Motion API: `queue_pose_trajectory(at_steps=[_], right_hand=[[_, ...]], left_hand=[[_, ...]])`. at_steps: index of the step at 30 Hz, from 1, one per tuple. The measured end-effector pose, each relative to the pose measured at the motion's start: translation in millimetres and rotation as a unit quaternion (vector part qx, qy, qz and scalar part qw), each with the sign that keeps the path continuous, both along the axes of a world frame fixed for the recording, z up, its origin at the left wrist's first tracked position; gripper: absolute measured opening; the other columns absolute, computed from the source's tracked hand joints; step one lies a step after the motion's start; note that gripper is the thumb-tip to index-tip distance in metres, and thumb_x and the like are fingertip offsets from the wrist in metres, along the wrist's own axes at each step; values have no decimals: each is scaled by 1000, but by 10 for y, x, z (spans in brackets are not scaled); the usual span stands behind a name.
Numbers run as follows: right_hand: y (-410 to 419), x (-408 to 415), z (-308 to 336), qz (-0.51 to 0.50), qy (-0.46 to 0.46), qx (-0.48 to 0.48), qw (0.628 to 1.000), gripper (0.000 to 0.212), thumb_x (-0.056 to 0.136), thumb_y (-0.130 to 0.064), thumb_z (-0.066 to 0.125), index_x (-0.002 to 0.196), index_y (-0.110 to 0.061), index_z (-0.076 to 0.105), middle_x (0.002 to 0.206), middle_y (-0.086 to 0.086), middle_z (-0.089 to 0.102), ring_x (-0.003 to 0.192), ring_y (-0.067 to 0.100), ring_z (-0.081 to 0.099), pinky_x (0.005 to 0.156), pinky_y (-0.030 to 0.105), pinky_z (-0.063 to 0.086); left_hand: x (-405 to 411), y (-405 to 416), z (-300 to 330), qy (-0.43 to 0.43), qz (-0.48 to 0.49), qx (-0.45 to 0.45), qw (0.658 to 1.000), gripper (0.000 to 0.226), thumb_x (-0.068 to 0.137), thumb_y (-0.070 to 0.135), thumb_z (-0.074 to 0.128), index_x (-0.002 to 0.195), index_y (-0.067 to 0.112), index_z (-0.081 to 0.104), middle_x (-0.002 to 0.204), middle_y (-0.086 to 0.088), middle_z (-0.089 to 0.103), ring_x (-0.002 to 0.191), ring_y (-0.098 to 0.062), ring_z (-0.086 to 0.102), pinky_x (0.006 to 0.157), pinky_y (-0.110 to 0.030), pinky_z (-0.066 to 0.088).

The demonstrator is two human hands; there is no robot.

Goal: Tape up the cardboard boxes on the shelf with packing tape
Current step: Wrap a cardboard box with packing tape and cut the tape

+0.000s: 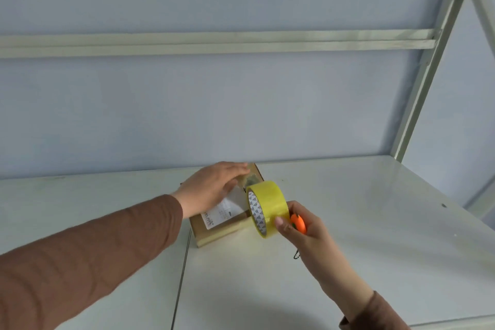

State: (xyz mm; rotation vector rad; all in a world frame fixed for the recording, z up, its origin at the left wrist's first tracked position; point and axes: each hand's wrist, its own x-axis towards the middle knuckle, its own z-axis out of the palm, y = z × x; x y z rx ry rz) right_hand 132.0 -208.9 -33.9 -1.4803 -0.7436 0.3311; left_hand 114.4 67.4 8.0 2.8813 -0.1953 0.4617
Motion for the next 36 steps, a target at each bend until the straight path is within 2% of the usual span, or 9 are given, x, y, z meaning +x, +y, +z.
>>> queue_pose_trajectory(at_steps=[8, 11, 17, 21, 27, 30, 32, 34, 36], right_hand=[[183, 145, -26, 36, -31, -22, 999, 22, 97, -26, 62, 107, -7, 65, 76, -7, 48, 67, 3, 39, 58, 10, 34], [257, 178, 50, 8, -44, -5, 999, 31, 95, -35, 62, 98, -4, 63, 77, 4, 43, 72, 13, 37, 63, 26, 31], [228, -27, -168, -23, 25, -99, 995, 33, 83, -53, 63, 68, -25, 52, 64, -8, 39, 60, 14, 34, 51, 23, 28], [219, -129, -259, 1, 172, -96, 980, 34, 74, -49, 70, 83, -18, 58, 75, 5, 46, 69, 19, 43, 57, 26, 33], [258, -249, -232, -8, 219, -80, 972, 52, 71, -55, 74, 85, -14, 46, 79, 7, 38, 72, 21, 37, 62, 32, 30], [217, -268, -249, 8, 222, -83, 971, 58, 75, -61, 81, 81, -17, 44, 79, 6, 40, 70, 21, 38, 57, 31, 28], [199, -276, -260, 19, 232, -70, 970, 54, 77, -59, 77, 80, -17, 44, 75, 2, 46, 62, 18, 46, 53, 23, 35], [175, -268, -257, 34, 229, -62, 971, 55, 79, -60, 79, 80, -16, 45, 73, 0, 49, 61, 16, 52, 55, 23, 41], [156, -247, -271, 29, 190, -92, 977, 59, 79, -66, 75, 80, -15, 46, 75, 3, 52, 67, 23, 55, 62, 36, 43]], left_hand=[[63, 159, -221, 119, 6, 172, 978, 124, 70, 102, 35, 164, 29, -1, 168, 12, -21, 149, 5, -28, 120, -20, -16], [118, 175, -222, 144, 5, 154, 977, 107, 80, 90, 42, 164, 33, 6, 169, 8, -21, 153, -1, -23, 124, -24, -11], [105, 223, -149, 211, -56, 101, 971, 62, 106, 56, 38, 155, 61, 1, 171, 7, -10, 157, -10, -14, 127, -30, -5], [146, 244, -123, 200, -72, 156, 965, 60, 112, 33, 27, 153, 62, -7, 172, 4, -7, 157, -14, -14, 115, -15, -21], [-72, 72, -297, 111, 31, 205, 972, 64, 113, 28, 25, 153, 58, -16, 172, 1, -5, 159, -20, -5, 129, -38, 0], [-383, -270, -509, -69, 135, -19, 988, 73, 100, 14, 55, 159, 44, 26, 166, 12, 24, 154, -11, 20, 127, -33, 17], [-609, -567, -700, -179, 176, -257, 933, 40, 91, 23, 64, 127, 38, 59, 125, 23, 56, 118, -5, 55, 99, -29, 46], [-677, -862, -697, -54, 207, -456, 864, 31, 88, 63, 53, 105, 37, 61, 92, 19, 62, 80, -6, 62, 68, -24, 44], [-640, -1028, -662, 125, 209, -558, 793, 46, 89, 78, 47, 106, 38, 64, 91, 16, 71, 70, 3, 67, 64, -23, 44]])
